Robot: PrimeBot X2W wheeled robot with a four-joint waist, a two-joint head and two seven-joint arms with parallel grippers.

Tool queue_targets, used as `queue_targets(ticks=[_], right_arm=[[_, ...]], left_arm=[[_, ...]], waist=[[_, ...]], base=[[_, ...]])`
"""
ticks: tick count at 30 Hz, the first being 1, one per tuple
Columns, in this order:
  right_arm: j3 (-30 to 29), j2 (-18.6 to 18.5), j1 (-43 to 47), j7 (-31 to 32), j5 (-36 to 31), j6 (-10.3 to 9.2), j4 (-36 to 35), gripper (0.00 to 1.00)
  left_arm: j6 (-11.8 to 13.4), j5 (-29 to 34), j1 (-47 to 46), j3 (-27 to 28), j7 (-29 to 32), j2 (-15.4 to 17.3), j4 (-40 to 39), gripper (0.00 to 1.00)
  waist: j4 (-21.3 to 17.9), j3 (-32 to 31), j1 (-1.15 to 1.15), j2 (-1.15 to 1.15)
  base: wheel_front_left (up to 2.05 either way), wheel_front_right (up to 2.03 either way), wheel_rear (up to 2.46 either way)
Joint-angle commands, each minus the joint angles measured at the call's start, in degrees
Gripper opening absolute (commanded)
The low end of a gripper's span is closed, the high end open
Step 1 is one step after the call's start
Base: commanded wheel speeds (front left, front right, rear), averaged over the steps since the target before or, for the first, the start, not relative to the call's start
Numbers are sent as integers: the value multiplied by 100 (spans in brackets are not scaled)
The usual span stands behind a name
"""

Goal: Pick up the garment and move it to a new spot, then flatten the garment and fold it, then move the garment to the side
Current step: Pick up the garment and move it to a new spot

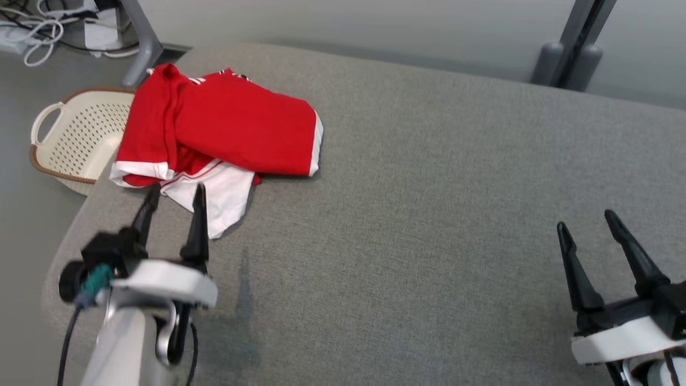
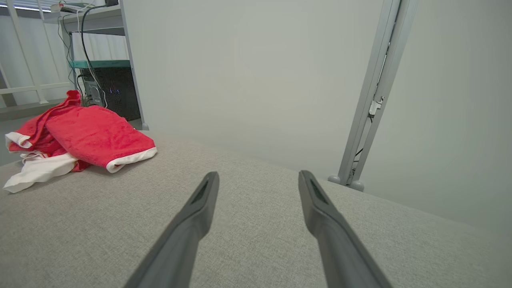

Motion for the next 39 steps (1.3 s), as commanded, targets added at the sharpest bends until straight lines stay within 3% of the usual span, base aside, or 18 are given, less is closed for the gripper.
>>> queue_targets(ticks=[1, 6, 12, 21, 28, 29, 31, 32, 39], right_arm=[[16, -66, -148, -28, 0, 10, -55, 100], [247, -218, -671, -28, 69, 10, -203, 100], [389, -181, -921, -27, 133, 10, -224, 100], [488, -191, -976, -28, 174, 10, -213, 100], [494, -204, -1060, -28, 183, 11, -229, 100], [483, -191, -1053, -27, 179, 11, -226, 100], [464, -164, -1017, -28, 172, 11, -210, 100], [456, -153, -996, -28, 166, 11, -202, 100], [409, -62, -885, -28, 174, 11, -97, 100]], left_arm=[[49, -60, -282, 23, 56, 19, 45, 100], [205, -112, -1692, 179, 745, 304, 635, 100], [432, -60, -2834, 435, 1358, 903, 1422, 100], [927, 223, -3559, 533, 1709, 1639, 2733, 100], [838, 209, -3793, 497, 1714, 1890, 3349, 100], [822, 192, -3824, 486, 1711, 1893, 3404, 92], [784, 188, -3857, 452, 1678, 1902, 3511, 35], [760, 181, -3850, 429, 1655, 1892, 3561, 0], [605, 137, -3754, 326, 1135, 1855, 3521, 0]], waist=[[-102, 573, 0, 0], [-431, 1358, 0, 0], [-856, 1728, 0, 0], [-1272, 1841, 0, 0], [-1362, 1928, 0, 0], [-1364, 1926, 0, 0], [-1358, 1913, 0, 0], [-1350, 1900, 0, 0], [-1265, 1540, 0, 0]], base=[[0, 0, 0], [0, 0, 0], [0, 0, 0], [0, 0, 0], [0, 0, 0], [0, 0, 0], [0, 0, 0], [0, 0, 0], [0, 0, 0]])
